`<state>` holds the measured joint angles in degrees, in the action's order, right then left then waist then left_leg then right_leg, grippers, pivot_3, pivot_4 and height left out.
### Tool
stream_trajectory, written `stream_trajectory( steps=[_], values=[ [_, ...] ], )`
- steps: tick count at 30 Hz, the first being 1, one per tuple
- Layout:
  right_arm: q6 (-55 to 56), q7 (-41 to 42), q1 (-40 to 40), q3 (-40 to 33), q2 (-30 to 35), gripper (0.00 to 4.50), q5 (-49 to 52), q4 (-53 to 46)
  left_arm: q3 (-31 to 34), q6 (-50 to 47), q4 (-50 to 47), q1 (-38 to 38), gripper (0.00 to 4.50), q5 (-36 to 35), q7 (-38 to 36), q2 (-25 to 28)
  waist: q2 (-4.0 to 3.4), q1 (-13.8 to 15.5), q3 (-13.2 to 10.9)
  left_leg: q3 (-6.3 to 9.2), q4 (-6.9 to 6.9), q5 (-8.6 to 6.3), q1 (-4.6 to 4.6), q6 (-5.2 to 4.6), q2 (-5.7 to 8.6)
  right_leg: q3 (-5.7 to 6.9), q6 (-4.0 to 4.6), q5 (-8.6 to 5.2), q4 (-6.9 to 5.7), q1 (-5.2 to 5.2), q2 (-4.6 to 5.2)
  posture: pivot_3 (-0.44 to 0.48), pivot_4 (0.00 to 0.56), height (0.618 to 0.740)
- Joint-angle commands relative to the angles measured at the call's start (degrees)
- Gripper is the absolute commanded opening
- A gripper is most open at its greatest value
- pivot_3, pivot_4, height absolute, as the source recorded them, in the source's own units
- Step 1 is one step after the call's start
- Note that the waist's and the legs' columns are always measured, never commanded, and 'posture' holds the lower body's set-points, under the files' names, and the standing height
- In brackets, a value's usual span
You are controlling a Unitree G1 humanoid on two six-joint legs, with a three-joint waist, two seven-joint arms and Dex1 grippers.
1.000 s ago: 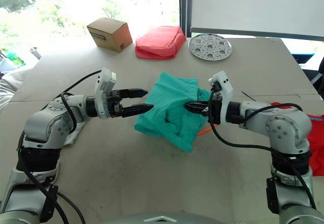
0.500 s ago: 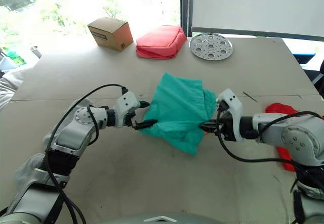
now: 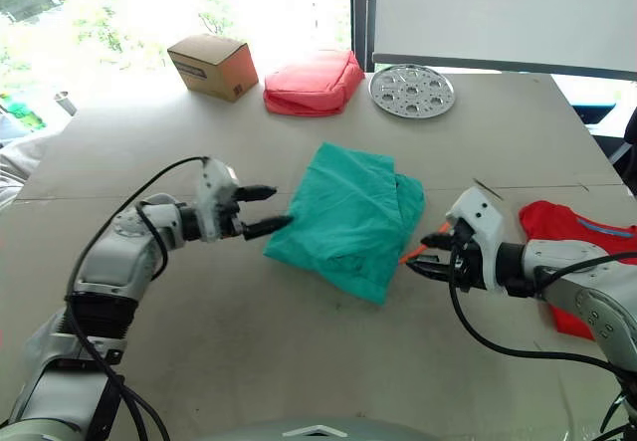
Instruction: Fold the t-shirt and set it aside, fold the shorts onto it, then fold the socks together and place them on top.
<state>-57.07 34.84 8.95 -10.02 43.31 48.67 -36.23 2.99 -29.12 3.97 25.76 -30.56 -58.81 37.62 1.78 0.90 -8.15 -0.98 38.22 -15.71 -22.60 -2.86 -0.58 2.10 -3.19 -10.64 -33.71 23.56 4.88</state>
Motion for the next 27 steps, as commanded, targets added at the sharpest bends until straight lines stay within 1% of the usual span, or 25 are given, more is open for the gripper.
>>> stream_trajectory(
  steps=[1,2,3,4,7,9,11,13,14,16,17,18,19,20,21,22,23,24,25,26,27],
  values=[
    [7.2,-1.0,-1.6,-2.5,-3.9,1.30,0.0,-4.0,2.7,-10.8,-5.9,5.3,3.78,-8.2,4.0,-2.5,0.02,0.5,0.0,0.04,0.02,0.00,0.00,0.00,0.02,0.04,-0.01,0.00,0.00,-0.03,-0.01,0.000,0.150,0.739],
    [8.7,-1.7,-2.3,-2.0,-5.3,0.81,-0.6,-5.3,1.9,-12.9,-6.7,6.8,3.50,-8.6,5.3,-3.6,0.02,0.6,0.0,0.11,0.02,0.00,-0.01,0.00,0.06,0.08,-0.01,0.00,0.00,-0.07,-0.01,0.000,0.150,0.739],
    [10.3,-2.4,-3.1,-1.6,-6.8,0.27,-1.2,-6.7,0.3,-13.7,-7.0,8.5,3.03,-7.9,6.6,-5.2,0.02,0.7,0.0,0.15,0.05,0.00,-0.01,0.00,0.08,0.11,-0.07,0.03,-0.01,-0.10,-0.04,0.000,0.150,0.739],
    [11.2,-3.3,-3.8,-1.1,-7.9,0.00,-1.6,-7.8,-1.3,-14.0,-6.8,10.0,2.53,-6.8,8.0,-6.9,0.01,0.8,0.0,0.16,0.04,0.00,-0.01,0.00,0.11,0.10,-0.15,0.09,-0.03,-0.12,-0.06,0.000,0.150,0.739],
    [13.8,-5.8,-5.7,0.7,-9.9,0.00,-4.8,-10.1,-7.1,-11.8,-2.7,14.2,0.96,-1.3,11.5,-13.3,0.02,1.0,0.0,0.17,0.06,0.01,0.00,0.01,0.20,0.06,-0.18,0.15,-0.06,-0.17,-0.09,0.000,0.150,0.739],
    [14.6,-7.3,-7.4,1.4,-10.7,0.00,-5.9,-11.5,-11.6,-7.7,1.4,15.2,0.18,3.6,11.7,-16.4,0.01,1.0,0.0,0.12,0.07,0.01,0.03,0.01,0.24,0.02,-0.15,0.16,-0.06,-0.18,-0.12,0.000,0.150,0.739],
    [14.7,-9.4,-9.6,2.5,-10.6,0.00,-8.8,-12.8,-14.6,-3.8,7.5,15.3,0.18,7.9,12.8,-19.4,-0.04,0.9,0.1,0.04,0.07,0.01,0.08,0.01,0.30,-0.07,0.17,0.11,-0.07,-0.18,-0.18,0.000,0.150,0.739],
    [14.5,-10.5,-11.4,3.5,-10.3,0.00,-10.2,-13.4,-19.2,3.3,14.5,14.3,0.18,15.1,14.0,-20.3,-0.04,0.7,0.1,0.01,0.05,0.01,0.09,0.00,0.29,-0.11,0.23,0.12,-0.06,-0.17,-0.21,0.000,0.150,0.739],
    [14.0,-11.7,-12.1,3.4,-10.6,0.00,-10.6,-13.5,-20.3,5.1,17.6,13.6,0.18,16.8,14.1,-21.0,-0.04,0.7,0.1,-0.01,0.03,0.01,0.10,0.00,0.30,-0.13,0.24,0.12,-0.04,-0.17,-0.22,0.000,0.150,0.739],
    [13.8,-13.0,-13.1,3.2,-11.2,0.63,-10.9,-13.3,-22.6,8.3,22.4,12.4,0.00,20.0,14.3,-21.9,-0.02,0.2,0.1,-0.07,0.03,0.01,0.10,0.00,0.27,-0.19,0.25,0.13,-0.04,-0.14,-0.24,0.000,0.150,0.739],
    [13.5,-13.6,-13.7,3.3,-11.2,1.07,-11.1,-13.3,-23.7,10.4,24.6,11.9,0.00,21.6,13.5,-22.3,-0.01,0.2,0.1,-0.05,0.04,0.01,0.10,0.00,0.17,-0.19,0.25,0.13,-0.05,-0.13,-0.22,0.000,0.150,0.739],
    [13.3,-13.9,-14.1,3.6,-11.1,1.28,-11.3,-13.3,-23.8,11.0,25.6,11.5,0.00,21.8,12.9,-22.8,0.02,0.2,0.1,-0.05,0.04,0.01,0.10,-0.01,0.17,-0.19,0.25,0.13,-0.06,-0.13,-0.21,0.000,0.150,0.739],
    [12.5,-14.8,-14.1,3.6,-11.3,1.73,-11.2,-13.2,-23.6,11.9,25.6,11.2,0.00,22.1,12.7,-23.0,0.01,0.3,0.3,-0.03,0.05,0.01,0.10,-0.01,0.12,-0.19,0.25,0.13,-0.06,-0.14,-0.20,0.000,0.150,0.739],
    [12.1,-15.4,-14.1,3.6,-11.5,1.96,-11.1,-13.1,-23.3,12.5,25.6,11.0,0.00,22.3,12.7,-23.2,0.04,0.4,0.4,-0.03,0.05,0.00,0.11,-0.01,0.13,-0.18,0.25,0.12,-0.05,-0.15,-0.18,0.000,0.150,0.739],
    [11.3,-16.2,-13.5,3.8,-11.7,2.23,-10.9,-12.9,-21.2,12.8,23.8,10.6,0.00,21.0,12.9,-23.2,0.09,0.4,0.5,-0.03,0.05,-0.01,0.14,-0.02,0.13,-0.18,0.26,0.12,-0.05,-0.17,-0.14,0.000,0.150,0.739],
    [10.5,-17.3,-12.8,3.8,-12.4,2.74,-10.4,-12.5,-19.4,13.2,22.2,10.4,0.00,20.1,13.1,-23.0,0.08,0.4,0.5,-0.02,0.05,-0.01,0.14,-0.02,0.12,-0.16,0.26,0.12,-0.05,-0.17,-0.12,0.000,0.150,0.739],
    [9.5,-18.3,-11.7,3.7,-13.2,3.00,-9.4,-11.9,-17.1,12.9,18.4,9.3,0.00,17.8,11.8,-22.2,0.08,0.3,0.5,-0.03,0.05,-0.01,0.13,-0.02,0.11,-0.16,0.25,0.12,-0.05,-0.16,-0.09,0.000,0.150,0.739],
    [8.7,-19.1,-10.7,3.7,-13.9,3.56,-8.8,-11.3,-14.9,12.0,14.6,8.2,0.67,15.1,10.6,-21.6,0.03,-0.1,0.5,-0.03,0.05,-0.01,0.13,-0.02,0.10,-0.16,0.25,0.12,-0.05,-0.15,-0.08,0.000,0.150,0.739],
    [8.1,-19.5,-10.1,3.5,-14.4,3.97,-8.4,-10.9,-13.6,11.2,12.1,7.4,0.95,13.6,9.7,-21.3,-0.01,-0.2,0.5,-0.06,0.03,-0.01,0.11,-0.02,0.06,-0.18,0.26,0.13,-0.06,-0.11,-0.06,0.000,0.150,0.739],
    [6.9,-20.8,-8.8,3.1,-15.7,4.43,-7.2,-9.8,-11.7,8.4,7.6,6.2,1.37,11.2,9.3,-20.2,-0.02,-0.1,0.5,-0.09,0.02,-0.01,0.09,-0.02,0.04,-0.20,0.26,0.13,-0.07,-0.07,-0.05,0.000,0.150,0.739],
    [5.9,-21.6,-7.3,3.2,-16.6,4.50,-6.5,-8.7,-9.7,5.9,1.8,4.1,1.84,8.0,7.9,-18.3,-0.02,-0.4,0.5,-0.08,0.01,-0.01,0.07,-0.02,0.04,-0.18,0.27,0.14,-0.09,-0.03,-0.07,0.000,0.150,0.739]
  ],
)
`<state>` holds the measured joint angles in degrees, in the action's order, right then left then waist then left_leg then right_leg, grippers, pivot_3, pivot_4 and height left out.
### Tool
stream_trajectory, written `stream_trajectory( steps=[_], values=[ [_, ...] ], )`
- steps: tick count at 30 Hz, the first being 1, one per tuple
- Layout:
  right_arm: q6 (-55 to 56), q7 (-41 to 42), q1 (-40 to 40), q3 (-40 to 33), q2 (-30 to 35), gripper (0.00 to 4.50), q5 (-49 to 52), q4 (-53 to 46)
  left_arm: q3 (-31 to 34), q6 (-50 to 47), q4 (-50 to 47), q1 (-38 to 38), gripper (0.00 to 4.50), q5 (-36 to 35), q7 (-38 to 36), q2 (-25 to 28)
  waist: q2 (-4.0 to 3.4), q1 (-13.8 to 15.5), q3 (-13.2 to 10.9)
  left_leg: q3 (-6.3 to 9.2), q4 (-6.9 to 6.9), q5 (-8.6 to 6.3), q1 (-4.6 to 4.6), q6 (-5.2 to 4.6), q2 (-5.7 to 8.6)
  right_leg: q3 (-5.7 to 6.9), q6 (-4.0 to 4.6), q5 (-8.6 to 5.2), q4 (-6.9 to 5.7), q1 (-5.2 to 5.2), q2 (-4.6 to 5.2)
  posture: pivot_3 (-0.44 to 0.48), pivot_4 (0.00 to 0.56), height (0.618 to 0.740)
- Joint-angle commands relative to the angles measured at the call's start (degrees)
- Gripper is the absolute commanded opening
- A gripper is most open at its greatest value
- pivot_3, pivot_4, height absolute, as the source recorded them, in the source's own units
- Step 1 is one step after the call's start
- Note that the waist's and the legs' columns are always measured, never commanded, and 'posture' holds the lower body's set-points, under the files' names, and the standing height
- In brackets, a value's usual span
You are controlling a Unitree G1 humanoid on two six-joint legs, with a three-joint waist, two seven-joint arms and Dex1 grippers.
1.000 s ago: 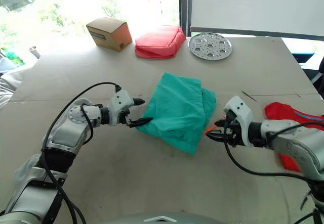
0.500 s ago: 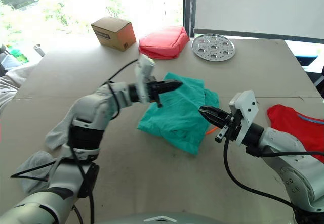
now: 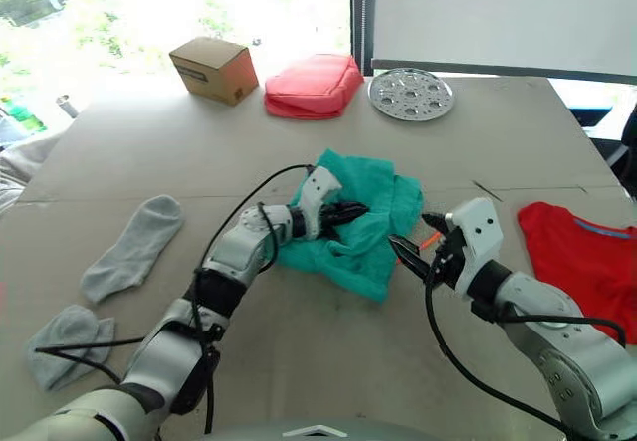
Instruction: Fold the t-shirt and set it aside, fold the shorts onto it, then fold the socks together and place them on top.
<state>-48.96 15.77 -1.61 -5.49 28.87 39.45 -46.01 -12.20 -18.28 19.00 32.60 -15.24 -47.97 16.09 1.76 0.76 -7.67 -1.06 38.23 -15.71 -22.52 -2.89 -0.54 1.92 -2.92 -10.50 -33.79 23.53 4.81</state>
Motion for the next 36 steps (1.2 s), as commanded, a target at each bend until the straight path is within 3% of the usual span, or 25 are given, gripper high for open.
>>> stream_trajectory(
  steps=[1,6,12,17,24,30,36],
  values=[
    [-2.9,-3.1,4.3,-1.3,-2.8,4.50,3.2,1.9,6.7,-6.9,-17.6,-4.2,2.34,-9.4,-3.7,4.7,-0.07,-0.1,0.0,-0.02,-0.03,0.00,-0.03,0.00,-0.05,-0.02,0.01,0.01,0.00,0.06,-0.04,0.000,0.150,0.739],
    [-8.3,-7.7,14.3,-0.1,-9.0,4.50,7.3,8.0,16.4,-16.7,-37.1,-15.5,4.48,-18.6,-4.0,15.4,-0.20,-0.5,-0.1,-0.04,-0.04,0.00,0.00,0.01,-0.05,-0.06,0.03,0.01,0.00,0.05,-0.02,0.000,0.150,0.739],
    [-13.9,-12.3,19.4,8.1,-9.7,4.50,-0.8,16.5,25.5,-19.9,-51.6,-30.7,4.48,-26.4,-6.2,24.0,-0.41,0.3,-0.2,0.13,-0.05,0.01,-0.03,0.02,0.06,0.09,0.06,-0.01,0.00,0.06,0.00,0.000,0.150,0.739],
    [-15.7,-15.5,20.8,16.3,-8.3,4.50,-10.0,20.4,32.6,-19.4,-57.8,-42.9,4.48,-28.7,-5.9,26.1,-0.49,-0.3,-0.3,-0.06,-0.05,0.01,0.01,0.03,0.05,-0.03,0.03,-0.01,0.01,0.09,0.00,0.000,0.150,0.739],
    [-14.8,-14.5,20.3,15.8,-10.1,4.50,-14.2,22.7,32.7,-17.2,-58.5,-46.2,4.48,-28.3,-4.6,25.7,-0.40,-0.1,-0.2,-0.04,-0.06,0.01,0.05,0.04,0.06,0.02,-0.18,-0.14,0.01,0.07,-0.04,0.000,0.150,0.739],
    [-14.9,-13.3,21.6,9.0,-21.2,4.50,-10.8,32.6,31.2,-13.5,-55.2,-48.0,4.48,-25.9,-8.0,26.3,-0.36,-0.6,-0.2,-0.10,-0.07,0.01,0.11,0.04,-0.01,-0.05,0.01,-0.03,-0.01,0.07,-0.15,0.000,0.150,0.739],
    [-10.9,-8.9,23.0,10.3,-19.3,4.50,-12.8,29.1,30.9,-10.4,-54.3,-49.7,4.48,-24.4,-9.0,25.9,-0.40,-1.5,-0.2,-0.09,-0.08,0.00,0.13,0.05,-0.04,-0.05,-0.01,-0.04,-0.01,0.06,-0.15,0.000,0.150,0.739]
  ],
)
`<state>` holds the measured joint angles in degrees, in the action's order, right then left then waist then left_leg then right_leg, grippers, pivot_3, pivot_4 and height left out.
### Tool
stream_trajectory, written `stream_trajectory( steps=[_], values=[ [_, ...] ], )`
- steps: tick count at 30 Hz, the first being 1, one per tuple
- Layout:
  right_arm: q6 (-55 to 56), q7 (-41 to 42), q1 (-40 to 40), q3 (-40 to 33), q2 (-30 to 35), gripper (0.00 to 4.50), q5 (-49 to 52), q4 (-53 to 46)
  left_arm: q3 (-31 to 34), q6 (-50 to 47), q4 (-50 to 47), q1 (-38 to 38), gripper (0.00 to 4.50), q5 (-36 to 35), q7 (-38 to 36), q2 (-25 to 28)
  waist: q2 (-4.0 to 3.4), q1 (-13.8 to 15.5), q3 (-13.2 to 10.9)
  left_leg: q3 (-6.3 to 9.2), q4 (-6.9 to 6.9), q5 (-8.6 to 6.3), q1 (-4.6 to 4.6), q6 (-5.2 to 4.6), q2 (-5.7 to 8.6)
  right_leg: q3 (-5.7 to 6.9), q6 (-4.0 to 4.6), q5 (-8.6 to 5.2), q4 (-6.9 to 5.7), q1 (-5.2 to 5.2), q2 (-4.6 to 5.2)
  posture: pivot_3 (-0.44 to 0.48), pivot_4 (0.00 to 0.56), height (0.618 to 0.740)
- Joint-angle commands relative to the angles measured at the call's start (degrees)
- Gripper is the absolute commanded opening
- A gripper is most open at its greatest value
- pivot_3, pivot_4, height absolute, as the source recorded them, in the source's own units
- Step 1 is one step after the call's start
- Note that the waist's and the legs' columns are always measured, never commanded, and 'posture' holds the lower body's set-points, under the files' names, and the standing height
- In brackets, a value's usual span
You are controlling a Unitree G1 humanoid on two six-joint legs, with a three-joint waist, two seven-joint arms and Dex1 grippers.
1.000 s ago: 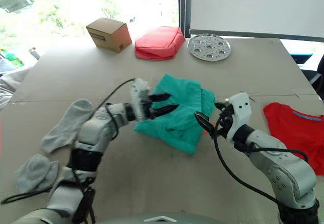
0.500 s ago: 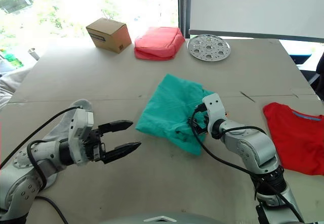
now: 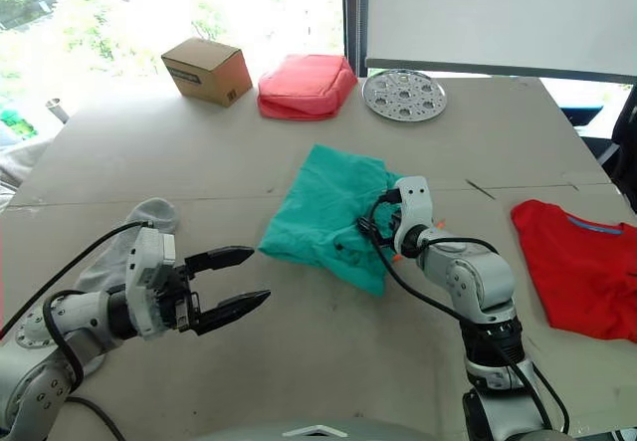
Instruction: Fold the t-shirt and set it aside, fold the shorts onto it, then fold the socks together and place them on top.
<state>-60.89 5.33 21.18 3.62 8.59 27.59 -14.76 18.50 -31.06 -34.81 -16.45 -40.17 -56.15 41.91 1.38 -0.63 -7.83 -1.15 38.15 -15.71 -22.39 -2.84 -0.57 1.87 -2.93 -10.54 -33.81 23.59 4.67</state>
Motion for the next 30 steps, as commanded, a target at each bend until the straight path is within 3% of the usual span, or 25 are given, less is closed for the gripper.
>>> stream_trajectory(
  steps=[1,4,7,10,18,21,27,30],
  values=[
    [1.5,1.8,0.4,1.2,1.5,4.50,-1.3,-3.3,0.2,2.9,-0.4,-1.2,4.48,0.9,-1.0,0.1,-0.04,-0.1,0.0,0.00,-0.03,0.00,0.00,0.00,0.00,0.00,0.01,0.01,0.01,0.02,0.00,0.000,0.150,0.739],
    [2.2,1.7,1.1,0.8,3.0,4.50,-2.7,-5.3,0.4,4.0,-0.4,-2.4,4.48,1.3,-0.9,-0.1,-0.17,-0.1,-0.1,-0.01,-0.11,0.00,-0.03,0.01,0.00,0.00,0.02,0.01,0.02,0.08,0.00,0.000,0.150,0.739],
    [7.0,3.0,2.2,5.6,8.2,4.50,-9.0,-5.0,0.3,4.7,-0.7,-2.9,4.48,1.4,-0.4,-0.3,-0.20,0.0,-0.1,0.00,-0.11,0.01,-0.05,0.01,0.02,0.01,0.02,0.01,0.03,0.08,0.02,0.000,0.150,0.739],
    [10.1,3.6,3.3,5.8,8.0,4.50,-10.8,-1.0,0.3,5.1,-1.0,-3.4,4.48,1.5,-0.1,-0.5,-0.16,-0.1,-0.1,-0.02,-0.11,0.01,-0.04,0.03,0.01,0.01,-0.17,-0.11,0.05,0.08,0.02,0.000,0.150,0.739],
    [0.8,4.7,5.6,-7.8,-3.1,4.50,0.2,9.5,0.2,4.8,-1.9,-3.9,4.48,1.0,1.1,-0.6,-0.13,-0.1,-0.1,-0.01,-0.12,0.02,-0.04,0.03,-0.01,-0.01,0.03,0.02,0.04,0.06,0.02,0.000,0.150,0.739],
    [-2.6,8.0,6.9,-9.3,-4.5,4.50,4.3,9.6,0.2,4.3,-2.2,-3.9,4.48,0.5,1.6,-0.5,-0.14,-0.1,-0.1,0.01,-0.12,0.02,-0.02,0.03,-0.01,0.00,0.04,0.02,0.03,0.07,0.01,0.000,0.150,0.739],
    [-0.4,15.4,7.8,1.3,-0.8,4.50,1.9,8.5,0.3,3.4,-2.5,-3.8,4.48,-0.5,2.6,-0.3,-0.21,-0.2,-0.1,0.00,-0.17,0.02,-0.02,0.03,-0.01,0.00,0.04,0.02,0.04,0.08,0.01,0.000,0.150,0.739],
    [3.0,15.5,9.1,7.5,0.4,4.50,-3.6,13.8,0.3,3.2,-2.6,-3.8,4.48,-0.7,3.0,-0.2,-0.18,-0.3,-0.1,-0.04,-0.16,0.02,-0.01,0.03,-0.01,-0.02,0.03,0.01,0.04,0.08,0.01,0.000,0.150,0.739]
  ],
)
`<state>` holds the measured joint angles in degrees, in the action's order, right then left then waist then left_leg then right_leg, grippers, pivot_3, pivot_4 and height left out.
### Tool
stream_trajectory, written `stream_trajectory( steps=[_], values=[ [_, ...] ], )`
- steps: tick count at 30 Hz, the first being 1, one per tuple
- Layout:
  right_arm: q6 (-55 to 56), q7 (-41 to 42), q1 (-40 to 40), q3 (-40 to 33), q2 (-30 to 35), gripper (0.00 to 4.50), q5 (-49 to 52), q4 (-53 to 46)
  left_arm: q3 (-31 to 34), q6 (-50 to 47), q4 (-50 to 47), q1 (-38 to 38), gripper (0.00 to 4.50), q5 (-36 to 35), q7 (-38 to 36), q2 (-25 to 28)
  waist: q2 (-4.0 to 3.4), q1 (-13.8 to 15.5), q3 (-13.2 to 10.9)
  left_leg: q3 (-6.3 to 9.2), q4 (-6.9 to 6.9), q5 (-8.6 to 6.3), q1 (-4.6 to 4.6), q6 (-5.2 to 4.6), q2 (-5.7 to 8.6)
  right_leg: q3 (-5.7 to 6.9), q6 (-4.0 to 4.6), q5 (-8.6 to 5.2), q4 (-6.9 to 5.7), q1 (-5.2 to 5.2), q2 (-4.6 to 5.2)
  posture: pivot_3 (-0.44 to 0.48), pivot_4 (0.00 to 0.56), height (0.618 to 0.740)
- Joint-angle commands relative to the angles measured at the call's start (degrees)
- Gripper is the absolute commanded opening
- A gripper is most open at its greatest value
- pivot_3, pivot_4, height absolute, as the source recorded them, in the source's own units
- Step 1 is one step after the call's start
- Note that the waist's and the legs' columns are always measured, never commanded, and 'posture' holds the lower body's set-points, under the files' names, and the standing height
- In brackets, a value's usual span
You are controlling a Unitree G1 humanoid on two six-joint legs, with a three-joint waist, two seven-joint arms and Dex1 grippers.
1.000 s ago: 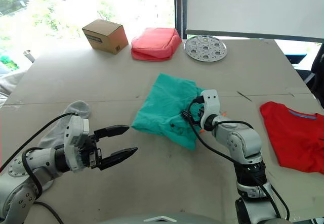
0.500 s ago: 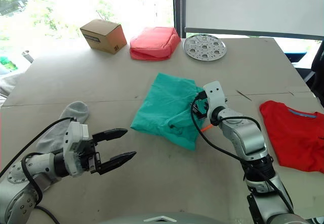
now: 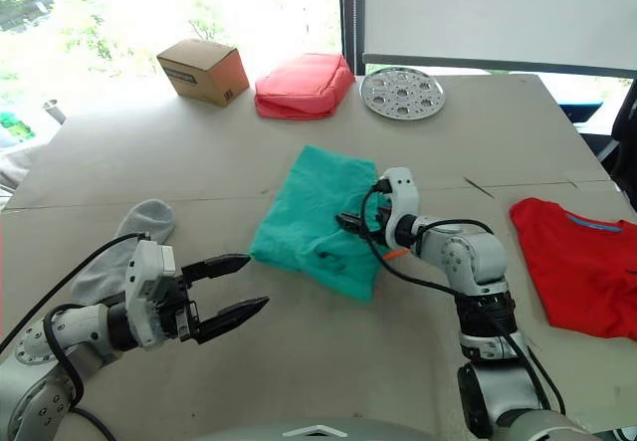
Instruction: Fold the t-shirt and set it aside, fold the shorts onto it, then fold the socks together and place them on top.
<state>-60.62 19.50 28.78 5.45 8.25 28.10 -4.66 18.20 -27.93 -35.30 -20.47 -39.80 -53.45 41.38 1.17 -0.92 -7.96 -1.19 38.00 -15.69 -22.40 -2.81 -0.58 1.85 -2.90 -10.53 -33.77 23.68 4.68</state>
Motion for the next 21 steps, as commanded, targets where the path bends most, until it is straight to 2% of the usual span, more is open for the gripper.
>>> stream_trajectory(
  steps=[1,4,6,9,14,18,21],
  values=[
    [4.1,1.2,2.0,7.7,0.9,4.50,-6.2,5.9,0.6,0.1,-2.1,0.1,4.48,-1.0,0.3,0.5,0.05,-0.1,0.0,-0.02,0.00,0.00,0.03,0.00,0.00,-0.01,0.00,0.00,-0.01,-0.01,0.00,0.000,0.150,0.739],
    [8.6,2.6,3.1,15.6,2.8,4.50,-12.9,11.2,0.7,0.2,-2.4,-0.5,4.48,-0.8,0.2,0.6,0.12,-0.5,0.1,-0.08,-0.05,0.00,0.20,0.01,-0.01,-0.07,-0.01,-0.01,-0.02,-0.09,-0.01,0.000,0.150,0.739],
    [10.2,4.2,2.9,18.0,3.0,4.50,-14.7,13.7,0.9,0.3,-2.6,-1.0,4.48,-0.8,0.2,0.6,0.18,-0.8,0.2,-0.16,-0.22,0.01,0.40,0.04,-0.01,-0.16,-0.01,-0.02,-0.01,-0.19,0.00,0.000,0.150,0.739],
    [12.6,6.1,1.6,21.6,4.3,3.74,-18.2,15.7,1.7,0.5,-3.1,-2.2,4.50,-0.8,0.2,0.7,0.19,-1.2,0.2,-0.17,-0.29,0.03,0.51,0.06,-0.01,-0.19,0.01,-0.05,-0.03,-0.24,0.00,0.000,0.150,0.739],
    [13.8,6.7,-0.2,20.6,4.6,1.61,-19.3,15.2,2.2,0.7,-3.3,-2.9,4.50,-0.6,0.5,0.7,0.07,-1.1,0.6,-0.17,-0.35,0.04,0.54,0.08,-0.02,-0.21,0.03,-0.05,-0.02,-0.24,0.03,0.000,0.150,0.739],
    [15.8,6.2,-2.0,18.2,4.8,0.12,-19.2,13.4,1.9,0.2,-3.4,-1.8,4.50,-0.9,0.9,0.6,-0.01,-0.8,0.9,-0.16,-0.36,0.03,0.54,0.10,-0.01,-0.20,0.01,-0.07,-0.02,-0.24,0.09,0.000,0.150,0.739],
    [18.9,5.3,-5.1,12.7,4.6,0.02,-17.3,9.6,0.3,0.0,-2.9,0.4,4.50,-0.9,1.1,0.5,-0.01,0.2,0.9,-0.13,-0.36,0.03,0.50,0.11,0.01,-0.16,-0.14,-0.17,0.00,-0.23,0.13,0.000,0.150,0.739]
  ],
)
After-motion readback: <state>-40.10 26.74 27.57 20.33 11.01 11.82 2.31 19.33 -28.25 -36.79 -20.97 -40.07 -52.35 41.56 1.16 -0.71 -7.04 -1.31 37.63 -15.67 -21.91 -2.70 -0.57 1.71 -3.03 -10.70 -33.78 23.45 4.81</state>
